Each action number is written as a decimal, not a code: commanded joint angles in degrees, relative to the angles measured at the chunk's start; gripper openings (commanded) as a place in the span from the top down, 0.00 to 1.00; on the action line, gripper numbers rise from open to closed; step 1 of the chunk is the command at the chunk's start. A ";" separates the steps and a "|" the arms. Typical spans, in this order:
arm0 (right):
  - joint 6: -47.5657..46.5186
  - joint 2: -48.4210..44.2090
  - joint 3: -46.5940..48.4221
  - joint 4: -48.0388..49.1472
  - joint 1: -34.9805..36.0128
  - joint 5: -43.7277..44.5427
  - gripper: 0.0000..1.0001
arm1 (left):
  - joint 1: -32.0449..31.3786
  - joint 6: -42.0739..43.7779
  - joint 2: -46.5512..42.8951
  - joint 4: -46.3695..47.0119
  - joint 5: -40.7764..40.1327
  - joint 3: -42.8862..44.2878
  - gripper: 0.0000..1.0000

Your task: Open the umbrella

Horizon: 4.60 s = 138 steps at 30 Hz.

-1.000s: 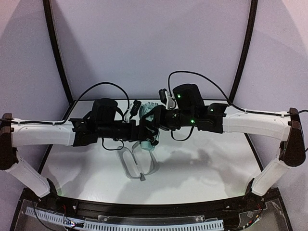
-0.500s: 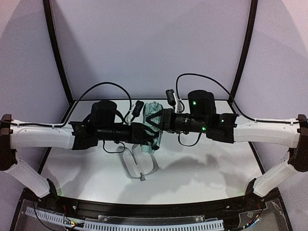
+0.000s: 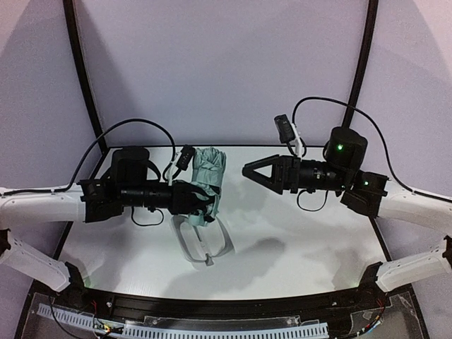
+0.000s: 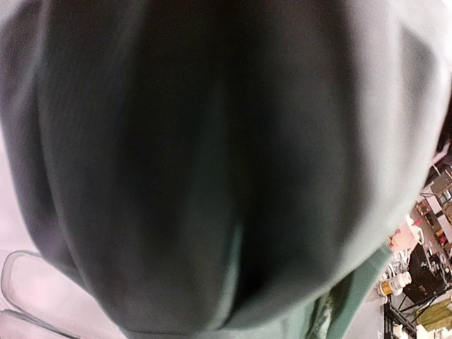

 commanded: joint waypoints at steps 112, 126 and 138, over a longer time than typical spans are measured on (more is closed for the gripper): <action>-26.96 26.43 6.65 -34.45 -5.54 33.70 1.00 | 0.99 -10.98 -14.89 -31.30 -48.66 6.62 0.99; -21.52 14.03 4.93 -20.23 -6.69 17.49 0.65 | 1.31 -10.28 -13.82 -24.29 -32.08 6.09 0.99; -24.01 8.59 7.61 -12.73 0.74 9.25 0.01 | 1.23 -8.84 -4.26 -21.49 -23.07 10.24 0.99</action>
